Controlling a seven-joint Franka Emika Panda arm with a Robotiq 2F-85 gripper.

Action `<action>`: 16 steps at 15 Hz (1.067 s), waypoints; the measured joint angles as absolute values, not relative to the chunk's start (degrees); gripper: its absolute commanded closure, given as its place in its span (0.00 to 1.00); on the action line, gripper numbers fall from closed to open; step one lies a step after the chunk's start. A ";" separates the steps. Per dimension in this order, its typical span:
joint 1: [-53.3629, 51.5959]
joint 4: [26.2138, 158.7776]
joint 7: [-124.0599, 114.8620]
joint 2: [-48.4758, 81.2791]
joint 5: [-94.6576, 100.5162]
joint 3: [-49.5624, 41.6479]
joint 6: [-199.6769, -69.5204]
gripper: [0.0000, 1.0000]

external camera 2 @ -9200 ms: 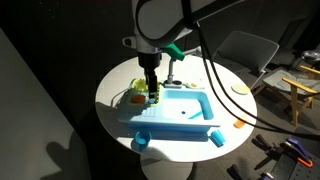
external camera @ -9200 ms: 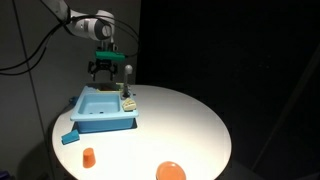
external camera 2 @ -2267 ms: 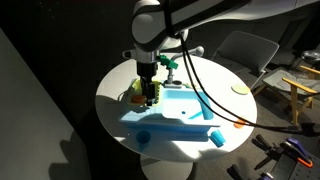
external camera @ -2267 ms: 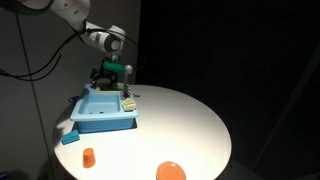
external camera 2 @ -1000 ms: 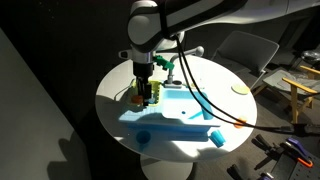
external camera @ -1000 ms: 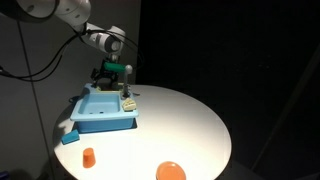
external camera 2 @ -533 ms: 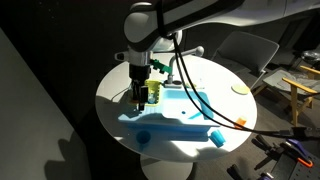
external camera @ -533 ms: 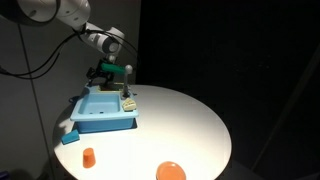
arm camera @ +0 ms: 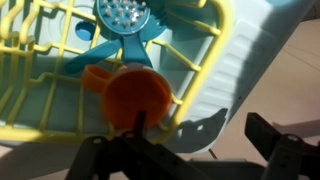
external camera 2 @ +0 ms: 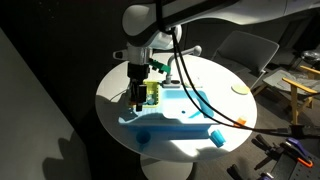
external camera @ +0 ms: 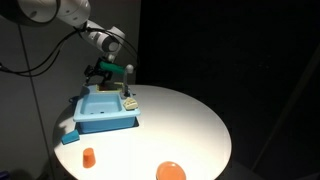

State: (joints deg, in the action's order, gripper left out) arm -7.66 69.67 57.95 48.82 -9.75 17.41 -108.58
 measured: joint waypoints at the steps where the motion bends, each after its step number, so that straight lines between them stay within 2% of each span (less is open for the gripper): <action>1: -7.64 69.56 57.95 48.82 -9.75 17.34 -108.58 0.00; 16: -7.24 68.83 57.77 48.83 -9.74 15.69 -108.67 0.00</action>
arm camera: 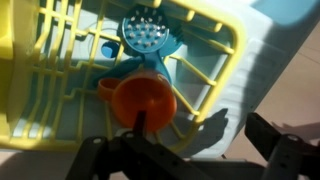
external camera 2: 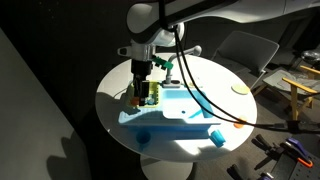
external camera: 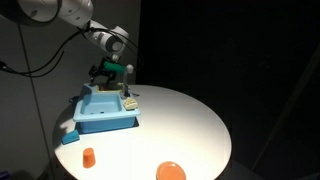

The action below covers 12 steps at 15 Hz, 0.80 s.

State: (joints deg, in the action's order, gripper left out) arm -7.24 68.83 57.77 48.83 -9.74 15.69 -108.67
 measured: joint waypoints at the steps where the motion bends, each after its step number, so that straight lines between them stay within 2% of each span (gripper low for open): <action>1: -7.21 68.83 57.73 48.83 -9.74 15.48 -108.67 0.00; 12: -6.98 69.10 57.24 49.10 -9.74 14.95 -108.66 0.00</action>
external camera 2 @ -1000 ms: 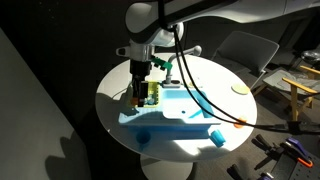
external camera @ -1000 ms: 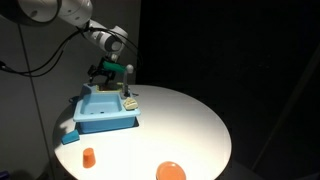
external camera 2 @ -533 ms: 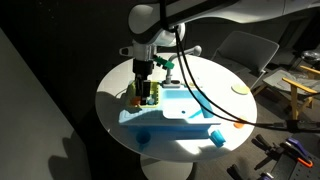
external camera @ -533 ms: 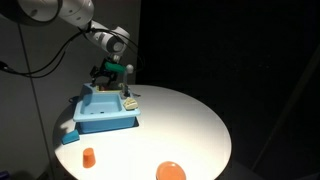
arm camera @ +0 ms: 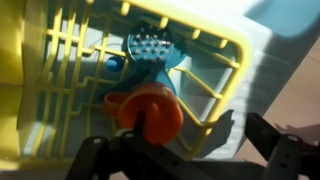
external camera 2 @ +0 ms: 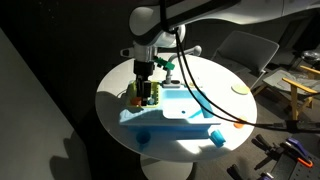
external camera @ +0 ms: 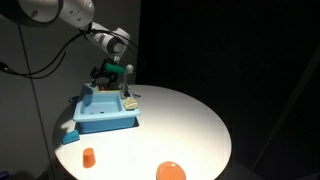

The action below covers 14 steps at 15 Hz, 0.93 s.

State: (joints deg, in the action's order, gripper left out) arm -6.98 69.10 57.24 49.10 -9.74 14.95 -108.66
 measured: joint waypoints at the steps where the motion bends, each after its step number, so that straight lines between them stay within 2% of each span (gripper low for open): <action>1: -6.98 69.10 57.09 49.10 -9.74 14.95 -108.66 0.00; 14: -7.03 70.20 55.19 49.62 -9.83 15.09 -108.60 0.00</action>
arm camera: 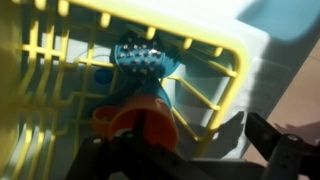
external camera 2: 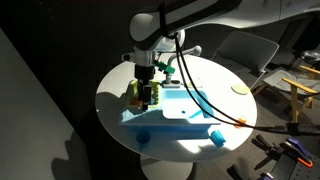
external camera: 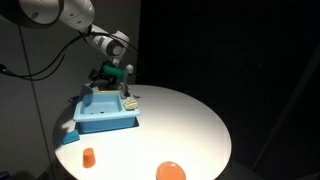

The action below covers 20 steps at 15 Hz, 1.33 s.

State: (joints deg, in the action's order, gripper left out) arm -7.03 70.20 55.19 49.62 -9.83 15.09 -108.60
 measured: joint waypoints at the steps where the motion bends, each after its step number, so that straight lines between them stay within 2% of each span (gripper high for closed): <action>1: -7.07 70.57 55.19 49.65 -9.83 15.15 -108.60 0.00; 20: -7.28 71.57 55.19 49.76 -13.15 17.66 -107.09 0.00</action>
